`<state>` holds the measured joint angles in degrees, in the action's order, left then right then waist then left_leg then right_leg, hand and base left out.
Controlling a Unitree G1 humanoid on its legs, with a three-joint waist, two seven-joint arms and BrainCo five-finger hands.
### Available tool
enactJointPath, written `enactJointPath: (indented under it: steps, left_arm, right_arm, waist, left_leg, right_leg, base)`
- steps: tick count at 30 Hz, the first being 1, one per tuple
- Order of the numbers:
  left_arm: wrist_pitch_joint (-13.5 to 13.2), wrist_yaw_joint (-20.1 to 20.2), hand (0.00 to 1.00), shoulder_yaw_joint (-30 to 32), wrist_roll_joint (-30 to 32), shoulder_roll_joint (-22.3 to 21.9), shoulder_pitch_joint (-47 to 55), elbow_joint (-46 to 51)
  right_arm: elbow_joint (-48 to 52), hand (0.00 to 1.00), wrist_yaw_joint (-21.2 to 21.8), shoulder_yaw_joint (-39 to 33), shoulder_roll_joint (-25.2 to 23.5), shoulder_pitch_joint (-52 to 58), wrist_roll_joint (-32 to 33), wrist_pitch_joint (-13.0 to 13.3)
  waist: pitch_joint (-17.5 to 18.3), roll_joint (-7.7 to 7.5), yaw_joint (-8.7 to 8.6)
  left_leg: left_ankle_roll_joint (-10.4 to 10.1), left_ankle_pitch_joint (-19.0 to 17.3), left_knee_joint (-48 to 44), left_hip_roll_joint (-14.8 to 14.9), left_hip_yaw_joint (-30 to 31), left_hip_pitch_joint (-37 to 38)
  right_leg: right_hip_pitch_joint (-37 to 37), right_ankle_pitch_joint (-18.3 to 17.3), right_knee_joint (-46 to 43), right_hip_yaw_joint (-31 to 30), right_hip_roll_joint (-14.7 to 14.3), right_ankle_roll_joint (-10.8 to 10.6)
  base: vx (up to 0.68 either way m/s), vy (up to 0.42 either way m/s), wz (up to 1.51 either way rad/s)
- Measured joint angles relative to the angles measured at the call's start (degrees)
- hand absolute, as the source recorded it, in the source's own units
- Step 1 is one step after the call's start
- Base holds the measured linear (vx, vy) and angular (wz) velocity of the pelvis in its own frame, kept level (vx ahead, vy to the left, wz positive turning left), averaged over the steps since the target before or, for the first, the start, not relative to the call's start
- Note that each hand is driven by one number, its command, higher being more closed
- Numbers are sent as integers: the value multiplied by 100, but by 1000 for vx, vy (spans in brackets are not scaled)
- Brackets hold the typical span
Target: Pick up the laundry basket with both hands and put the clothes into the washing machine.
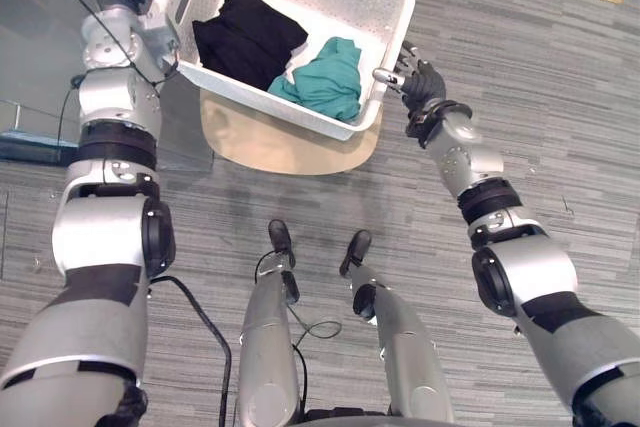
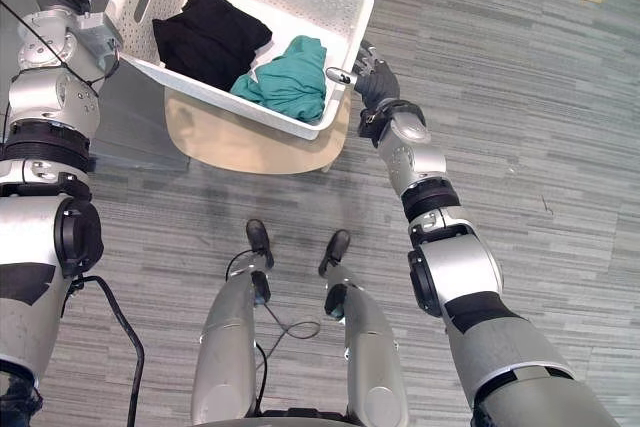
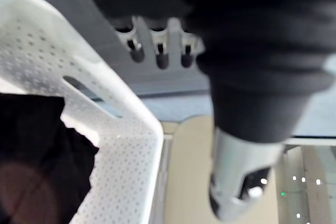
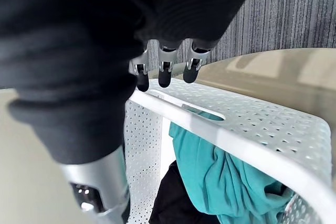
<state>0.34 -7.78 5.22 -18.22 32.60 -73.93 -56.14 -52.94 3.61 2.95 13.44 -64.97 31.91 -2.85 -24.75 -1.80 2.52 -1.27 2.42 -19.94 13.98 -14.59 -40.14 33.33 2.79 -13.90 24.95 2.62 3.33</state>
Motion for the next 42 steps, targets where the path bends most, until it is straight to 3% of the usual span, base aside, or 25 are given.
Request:
enactJointPath:
  steps: [6, 8, 12, 13, 19, 24, 26, 28, 33, 35, 42]
  left_arm:
    - [30, -1, 0, 13, 43, -34, 451, 4]
    - [18, 0, 0, 14, -18, -130, 908, 224]
    - [-241, -39, 0, 122, -392, -257, 1917, 1217]
    - [-346, -96, 0, 138, -592, -375, 2317, 1600]
    - [-675, -59, 0, 149, -1008, -998, 4663, 3376]
    - [-699, 259, 0, 141, -1085, -1657, 6244, 4055]
    - [-699, 321, 0, 134, -1023, -1942, 6752, 4329]
    - [-699, 399, 0, 127, -835, -2205, 7283, 4491]
    - [-700, 404, 0, 108, -284, -2664, 8196, 4505]
    - [-697, 399, 0, 112, -183, -2969, 8444, 4505]
    - [-617, 261, 0, 192, -129, -3361, 8981, 4505]
  right_arm:
    - [21, 0, 12, 11, 46, 146, -179, 12]
    - [55, 0, 9, -15, 141, 526, -172, 20]
    - [411, 0, 16, -318, 375, 1488, -168, 31]
    - [456, 0, 21, -523, 452, 1881, -168, 30]
    - [438, 0, 37, -1278, 573, 3416, -160, 28]
    - [613, 0, 121, -1669, 409, 4187, -161, 27]
    - [1225, 0, 165, -1674, 283, 4767, -163, 40]
    - [2209, 0, 182, -1664, 24, 5610, -161, 75]
    - [3476, 0, 250, -1498, -599, 6797, -384, 325]
    - [3598, 0, 260, -1404, -807, 7161, -374, 425]
    - [3628, 0, 221, -1090, -1296, 7420, -307, 441]
  waist:
    - [0, 1, 2]
    - [0, 0, 1]
    - [0, 1, 70]
    - [-3, 5, 140]
    - [-11, 37, 160]
    - [-10, 67, 209]
    - [8, 85, 251]
    - [262, 149, 260]
    - [989, 150, 120]
    - [1328, 160, 112]
    - [1749, 216, 6]
  left_leg:
    - [62, 41, -92, 8, -21, 193]
    - [90, -47, -129, 1, -19, 400]
    - [79, -183, -311, -22, 37, 475]
    - [80, -188, -309, -60, 58, 554]
    - [15, -396, -290, -281, 189, 1128]
    - [17, -419, -148, -365, 118, 1610]
    - [1, -430, -51, -404, 49, 1868]
    - [-38, -467, 45, -426, 23, 2051]
    - [-60, -472, 425, -541, -12, 2713]
    - [-109, -521, 461, -571, 29, 2956]
    - [-129, -745, 328, -572, 363, 3509]
  right_leg:
    - [-174, -26, -108, 13, 33, -23]
    - [-370, -211, -253, 15, 70, -56]
    - [-432, -515, -621, 46, 187, -23]
    - [-490, -605, -715, 80, 240, -31]
    - [-990, -1100, -1161, 193, 545, -95]
    - [-1361, -1251, -1224, 156, 628, -172]
    - [-1532, -1309, -1243, 102, 658, -194]
    - [-1668, -1394, -1224, 74, 657, -241]
    - [-2160, -1510, -1067, 23, 651, -322]
    - [-2432, -1547, -979, 45, 640, -315]
    - [-3419, -1516, -426, 287, 432, -338]
  base:
    - [90, 16, 3]
    - [80, -7, 18]
    - [41, -30, 16]
    - [43, -32, 23]
    - [37, -23, 29]
    - [40, -36, 6]
    - [55, -36, -4]
    - [93, -40, -3]
    - [141, -33, -1]
    - [159, -11, 0]
    - [75, 3, 22]
